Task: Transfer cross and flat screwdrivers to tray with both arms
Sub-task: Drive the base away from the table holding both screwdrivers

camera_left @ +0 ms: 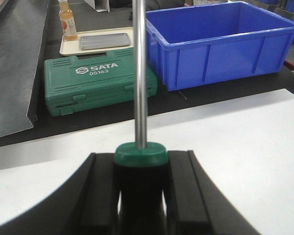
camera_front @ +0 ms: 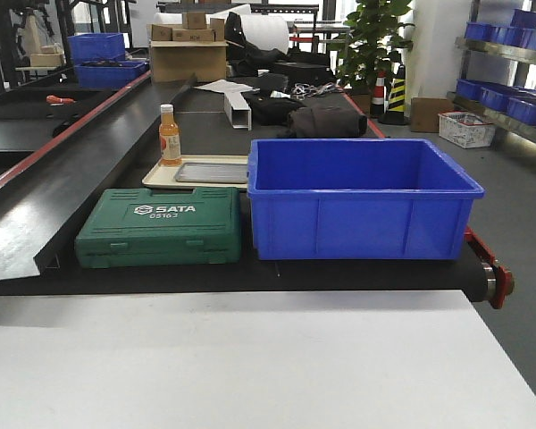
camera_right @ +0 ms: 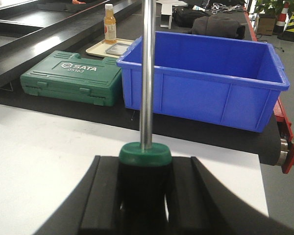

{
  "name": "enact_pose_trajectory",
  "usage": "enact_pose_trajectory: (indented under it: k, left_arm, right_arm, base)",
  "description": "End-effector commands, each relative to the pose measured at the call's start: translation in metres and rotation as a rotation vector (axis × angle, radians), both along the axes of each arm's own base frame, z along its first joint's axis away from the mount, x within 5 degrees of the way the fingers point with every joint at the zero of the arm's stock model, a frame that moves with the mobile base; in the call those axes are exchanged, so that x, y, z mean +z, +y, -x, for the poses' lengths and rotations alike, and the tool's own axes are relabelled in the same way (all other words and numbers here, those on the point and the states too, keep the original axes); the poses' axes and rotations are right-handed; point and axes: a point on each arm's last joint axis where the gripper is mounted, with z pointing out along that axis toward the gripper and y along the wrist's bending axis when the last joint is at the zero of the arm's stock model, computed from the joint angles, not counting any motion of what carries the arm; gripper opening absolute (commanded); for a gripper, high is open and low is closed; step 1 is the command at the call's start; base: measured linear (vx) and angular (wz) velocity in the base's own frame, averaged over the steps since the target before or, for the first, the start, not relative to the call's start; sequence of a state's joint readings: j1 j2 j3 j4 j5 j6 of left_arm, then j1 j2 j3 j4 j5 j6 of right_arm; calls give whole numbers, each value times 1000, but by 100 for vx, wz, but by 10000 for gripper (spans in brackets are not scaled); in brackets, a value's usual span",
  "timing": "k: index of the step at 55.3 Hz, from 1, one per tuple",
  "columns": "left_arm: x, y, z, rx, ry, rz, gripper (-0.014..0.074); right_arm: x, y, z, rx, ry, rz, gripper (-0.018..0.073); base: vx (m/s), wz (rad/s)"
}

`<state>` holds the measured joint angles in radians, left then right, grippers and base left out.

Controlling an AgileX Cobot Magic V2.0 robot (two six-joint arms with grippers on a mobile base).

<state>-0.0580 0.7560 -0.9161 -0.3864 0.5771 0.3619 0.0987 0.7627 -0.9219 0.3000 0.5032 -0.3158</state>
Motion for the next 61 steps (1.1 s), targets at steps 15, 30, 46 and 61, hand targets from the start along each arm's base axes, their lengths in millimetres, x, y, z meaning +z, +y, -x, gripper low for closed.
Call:
enact_pose_trajectory:
  k: [15, 30, 46, 61]
  left_arm:
    - [12, -1, 4, 0, -61, 40, -3]
    - [12, -1, 4, 0, -62, 41, -3]
    - [12, -1, 4, 0, -62, 41, -3]
    - [11, -1, 4, 0, -61, 41, -3]
  right_arm:
    - [18, -2, 2, -22, -123, -15, -8]
    - [18, -2, 2, -23, -122, -18, -8]
    - [18, -2, 2, -23, -122, -18, -8]
    - [18, -2, 2, -23, -122, -18, -8]
  base:
    - [0, 0]
    - [0, 0]
    - [0, 0]
    - [-1, 1]
